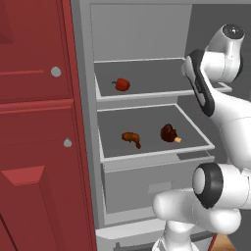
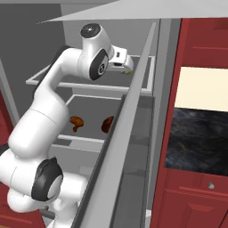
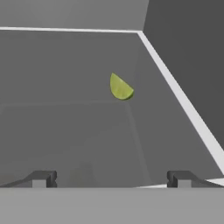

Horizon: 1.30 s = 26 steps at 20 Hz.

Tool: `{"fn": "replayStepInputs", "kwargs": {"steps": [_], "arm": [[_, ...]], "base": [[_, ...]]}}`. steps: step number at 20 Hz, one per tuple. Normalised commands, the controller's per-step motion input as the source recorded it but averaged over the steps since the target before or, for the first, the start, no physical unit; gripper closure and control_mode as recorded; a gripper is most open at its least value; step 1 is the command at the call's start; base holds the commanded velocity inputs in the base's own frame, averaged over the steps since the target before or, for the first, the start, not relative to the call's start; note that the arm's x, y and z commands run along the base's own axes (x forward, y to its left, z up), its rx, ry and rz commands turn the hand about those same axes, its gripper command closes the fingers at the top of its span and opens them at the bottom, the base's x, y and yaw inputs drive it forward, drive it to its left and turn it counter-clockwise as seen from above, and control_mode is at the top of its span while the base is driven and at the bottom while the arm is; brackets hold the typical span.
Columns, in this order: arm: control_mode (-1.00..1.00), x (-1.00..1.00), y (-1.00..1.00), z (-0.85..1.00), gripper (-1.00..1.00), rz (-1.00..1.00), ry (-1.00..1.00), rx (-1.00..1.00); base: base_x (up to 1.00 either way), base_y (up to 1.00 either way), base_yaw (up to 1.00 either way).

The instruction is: Gather the bell pepper and lemon wedge from the fridge and place them on a tray on the dining counter. Then gather the steak and chicken drumstick from the fridge and place them on the other tray.

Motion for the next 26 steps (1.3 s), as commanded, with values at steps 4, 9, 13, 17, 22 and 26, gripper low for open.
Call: {"fn": "replayStepInputs", "kwargs": {"steps": [4,9,13,17,22,26], "arm": [[-1.00,0.31,-0.01,-0.11,-1.00,0.00,0.00,0.00],[-1.00,0.30,-0.02,-0.04,-1.00,0.00,0.00,0.00],[-1.00,0.24,-0.05,0.00,-1.00,0.00,0.00,0.00],[-1.00,0.20,-0.07,0.00,-1.00,0.00,0.00,0.00],[-1.00,0.17,-0.10,-0.02,-1.00,0.00,0.00,0.00],[-1.00,0.19,-0.09,-0.05,-1.00,0.00,0.00,0.00]], "base": [[0.00,0.00,0.00],[0.00,0.00,0.00],[0.00,0.00,0.00],[0.00,0.00,0.00],[0.00,0.00,0.00],[0.00,0.00,0.00]]}}
